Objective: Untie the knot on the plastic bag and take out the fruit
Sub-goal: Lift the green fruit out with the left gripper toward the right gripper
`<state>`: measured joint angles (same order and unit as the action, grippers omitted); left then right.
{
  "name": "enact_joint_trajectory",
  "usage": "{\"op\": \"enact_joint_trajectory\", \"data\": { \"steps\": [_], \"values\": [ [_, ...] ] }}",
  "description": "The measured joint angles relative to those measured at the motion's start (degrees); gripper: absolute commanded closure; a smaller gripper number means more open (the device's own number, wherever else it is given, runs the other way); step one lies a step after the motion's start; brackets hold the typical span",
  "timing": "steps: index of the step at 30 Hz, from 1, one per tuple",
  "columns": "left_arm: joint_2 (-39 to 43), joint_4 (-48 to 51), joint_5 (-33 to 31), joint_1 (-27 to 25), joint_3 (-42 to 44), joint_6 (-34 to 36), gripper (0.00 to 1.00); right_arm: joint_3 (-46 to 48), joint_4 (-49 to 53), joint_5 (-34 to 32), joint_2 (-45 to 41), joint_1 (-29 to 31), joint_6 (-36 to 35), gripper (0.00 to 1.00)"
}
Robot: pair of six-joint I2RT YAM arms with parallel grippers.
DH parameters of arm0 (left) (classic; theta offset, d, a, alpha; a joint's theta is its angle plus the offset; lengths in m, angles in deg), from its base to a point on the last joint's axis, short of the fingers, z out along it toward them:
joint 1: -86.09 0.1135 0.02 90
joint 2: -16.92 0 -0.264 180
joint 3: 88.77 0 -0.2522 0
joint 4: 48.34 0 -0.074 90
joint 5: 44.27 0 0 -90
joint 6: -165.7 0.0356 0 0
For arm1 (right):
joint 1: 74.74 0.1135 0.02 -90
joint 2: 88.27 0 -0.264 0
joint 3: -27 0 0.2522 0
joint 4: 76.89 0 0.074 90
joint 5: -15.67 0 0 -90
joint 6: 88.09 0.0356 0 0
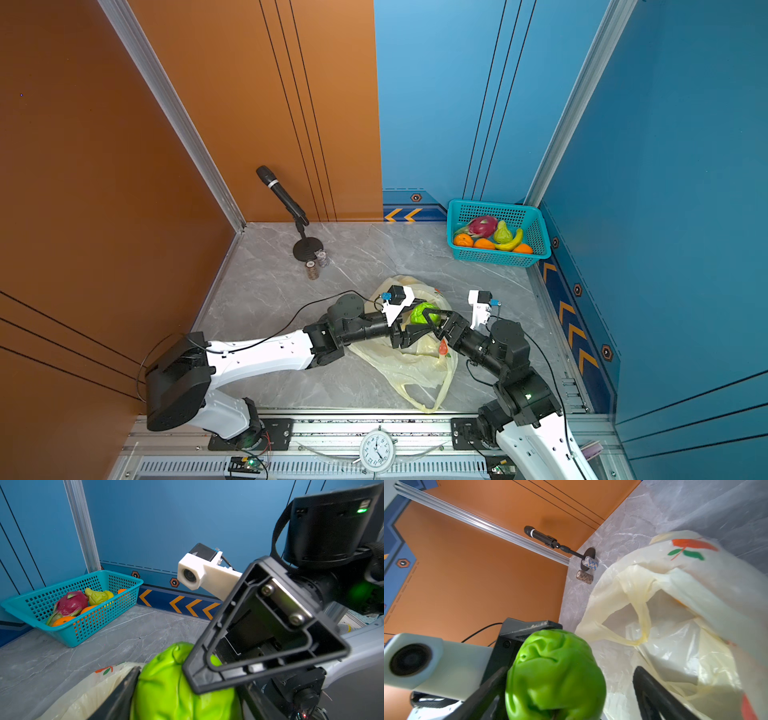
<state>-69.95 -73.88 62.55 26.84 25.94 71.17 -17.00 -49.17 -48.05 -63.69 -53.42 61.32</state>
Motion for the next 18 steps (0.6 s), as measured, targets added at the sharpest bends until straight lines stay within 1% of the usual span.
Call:
{"op": "enact_joint_trajectory", "data": {
  "steps": [5,9,11,14,16,18],
  "values": [
    [0.0,-0.2,0.4,0.0,0.0,0.0,0.52,0.5,-3.0,1.6,0.6,0.0,1.7,0.36],
    [0.0,0.0,0.5,0.0,0.0,0.0,0.48,1.6,-4.8,2.0,0.6,0.0,3.0,0.48],
    [0.0,0.0,0.4,0.0,0.0,0.0,0.41,1.7,-5.1,2.0,0.6,0.0,3.1,0.50],
    [0.0,0.0,0.1,-0.1,0.0,0.1,0.21,1.7,-5.1,2.0,0.6,0.0,3.0,0.51],
    [0.0,0.0,-0.8,-0.1,0.1,0.4,0.11,1.5,-4.7,1.7,0.7,0.0,2.3,0.51],
    [0.3,-0.3,-2.4,-0.1,0.7,0.6,0.04,0.4,-3.1,0.8,1.2,-0.4,0.8,0.52]
  ]
}}
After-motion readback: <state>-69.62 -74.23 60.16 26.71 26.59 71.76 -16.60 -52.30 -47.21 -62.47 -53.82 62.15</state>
